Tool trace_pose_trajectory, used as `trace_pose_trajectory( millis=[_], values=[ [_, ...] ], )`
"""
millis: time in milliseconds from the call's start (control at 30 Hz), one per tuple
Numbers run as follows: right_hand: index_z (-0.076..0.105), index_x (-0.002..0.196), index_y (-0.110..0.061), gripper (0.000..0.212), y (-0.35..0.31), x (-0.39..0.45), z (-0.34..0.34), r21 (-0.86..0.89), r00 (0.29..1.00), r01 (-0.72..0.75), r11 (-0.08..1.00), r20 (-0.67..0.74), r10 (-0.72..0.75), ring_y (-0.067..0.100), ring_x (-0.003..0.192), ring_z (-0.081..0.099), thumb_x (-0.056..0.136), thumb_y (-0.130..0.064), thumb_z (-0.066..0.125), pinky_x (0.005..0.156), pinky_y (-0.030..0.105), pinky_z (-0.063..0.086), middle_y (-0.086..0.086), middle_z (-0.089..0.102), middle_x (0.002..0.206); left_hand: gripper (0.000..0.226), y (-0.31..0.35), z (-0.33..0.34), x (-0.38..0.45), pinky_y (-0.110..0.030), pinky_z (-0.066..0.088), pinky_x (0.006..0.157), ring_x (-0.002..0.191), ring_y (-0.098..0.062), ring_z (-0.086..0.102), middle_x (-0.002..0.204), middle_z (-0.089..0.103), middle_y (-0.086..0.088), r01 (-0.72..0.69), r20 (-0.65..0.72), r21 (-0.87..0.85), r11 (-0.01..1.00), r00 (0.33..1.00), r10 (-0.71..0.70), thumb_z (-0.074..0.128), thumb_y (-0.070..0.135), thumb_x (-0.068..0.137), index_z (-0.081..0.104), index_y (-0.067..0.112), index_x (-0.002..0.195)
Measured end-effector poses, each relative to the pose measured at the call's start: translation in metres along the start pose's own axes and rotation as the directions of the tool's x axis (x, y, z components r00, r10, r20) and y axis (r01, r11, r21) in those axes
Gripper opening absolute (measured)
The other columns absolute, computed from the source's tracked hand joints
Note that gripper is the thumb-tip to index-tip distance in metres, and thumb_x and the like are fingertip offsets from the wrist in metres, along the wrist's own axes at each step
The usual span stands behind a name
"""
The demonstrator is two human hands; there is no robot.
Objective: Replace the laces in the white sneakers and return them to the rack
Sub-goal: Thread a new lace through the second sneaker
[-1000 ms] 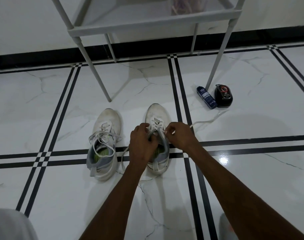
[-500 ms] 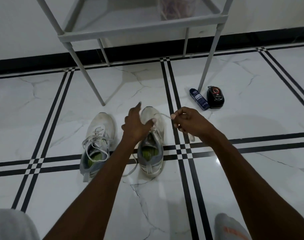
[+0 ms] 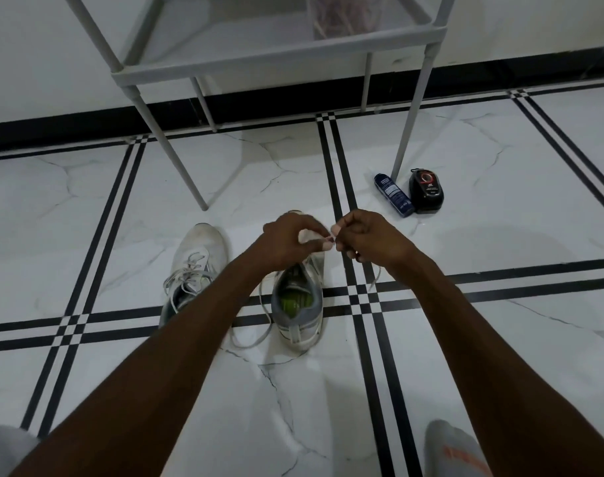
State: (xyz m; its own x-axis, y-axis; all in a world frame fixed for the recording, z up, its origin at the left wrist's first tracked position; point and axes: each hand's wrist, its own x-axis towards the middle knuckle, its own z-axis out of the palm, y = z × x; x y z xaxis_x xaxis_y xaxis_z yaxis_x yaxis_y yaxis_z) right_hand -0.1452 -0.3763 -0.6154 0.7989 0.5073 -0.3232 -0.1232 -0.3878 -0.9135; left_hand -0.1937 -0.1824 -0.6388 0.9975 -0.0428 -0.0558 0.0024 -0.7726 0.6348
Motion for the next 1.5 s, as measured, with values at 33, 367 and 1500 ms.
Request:
trace_pose_trajectory(
  millis=[33, 367, 1500],
  values=[
    [0.06, 0.11, -0.004, 0.023, 0.0, 0.001, 0.001, 0.002, 1.0, -0.001, 1.0, 0.002, 0.001, 0.013, 0.063, 0.056, 0.098, -0.024, 0.061, 0.054, 0.022, 0.043, 0.003, 0.071, 0.079, 0.018, 0.003, -0.003, 0.002, -0.048, 0.035, 0.104, 0.107, -0.009, 0.06, 0.098, 0.07, 0.018, 0.051, -0.078, 0.086, 0.995, 0.996, -0.044, 0.069, 0.047, 0.09, 0.076, 0.034, 0.099],
    [0.056, 0.112, 0.002, 0.026, -0.001, 0.003, 0.012, 0.043, 1.0, 0.005, 0.999, 0.017, -0.005, 0.015, 0.062, 0.057, 0.097, -0.018, 0.061, 0.057, 0.027, 0.043, 0.018, 0.074, 0.092, 0.017, -0.014, -0.002, -0.006, -0.054, 0.041, 0.099, 0.102, -0.004, 0.064, 0.094, 0.072, 0.025, 0.041, -0.128, -0.061, 0.997, 0.991, -0.049, 0.073, 0.052, 0.082, 0.075, 0.042, 0.095],
    [0.077, 0.084, -0.004, 0.01, 0.032, 0.026, 0.078, -0.397, 0.934, 0.346, 0.85, 0.055, -0.354, 0.005, 0.079, 0.058, 0.087, -0.011, 0.071, 0.075, 0.017, 0.045, -0.01, 0.061, 0.077, 0.014, -0.025, 0.03, -0.097, -0.03, 0.062, 0.065, 0.083, -0.016, 0.075, 0.093, 0.077, -0.009, 0.315, -0.123, -0.737, 0.598, 0.808, -0.577, 0.067, 0.013, 0.096, 0.077, 0.007, 0.104]
  ],
)
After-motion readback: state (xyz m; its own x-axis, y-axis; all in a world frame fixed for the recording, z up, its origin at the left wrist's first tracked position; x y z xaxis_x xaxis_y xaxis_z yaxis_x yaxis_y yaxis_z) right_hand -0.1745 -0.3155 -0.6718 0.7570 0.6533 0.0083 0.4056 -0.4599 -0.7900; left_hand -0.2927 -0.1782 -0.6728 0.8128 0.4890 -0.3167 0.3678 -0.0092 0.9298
